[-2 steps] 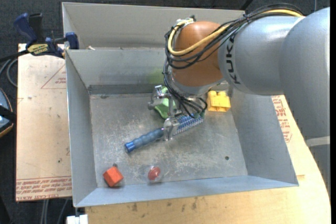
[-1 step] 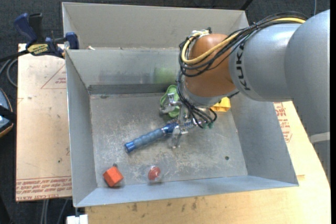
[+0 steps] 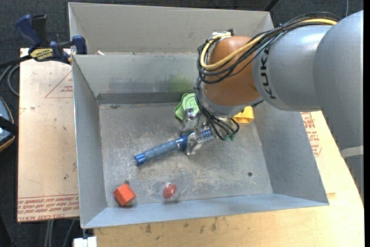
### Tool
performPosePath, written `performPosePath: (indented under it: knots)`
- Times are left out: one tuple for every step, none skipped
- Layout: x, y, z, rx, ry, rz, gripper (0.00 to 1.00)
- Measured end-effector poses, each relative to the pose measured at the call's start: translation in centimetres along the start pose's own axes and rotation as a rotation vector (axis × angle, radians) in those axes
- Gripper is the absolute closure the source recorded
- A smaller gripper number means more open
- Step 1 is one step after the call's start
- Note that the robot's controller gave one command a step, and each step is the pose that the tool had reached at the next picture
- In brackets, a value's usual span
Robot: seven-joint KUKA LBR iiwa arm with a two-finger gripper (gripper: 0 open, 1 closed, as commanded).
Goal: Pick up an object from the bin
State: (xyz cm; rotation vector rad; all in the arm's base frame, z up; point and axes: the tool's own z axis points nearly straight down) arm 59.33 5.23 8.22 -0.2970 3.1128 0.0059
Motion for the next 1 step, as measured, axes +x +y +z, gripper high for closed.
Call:
performPosePath:
  knots:
    - [0.17, 3.02, -13.89, 0.002, 0.005, 0.007, 1.0]
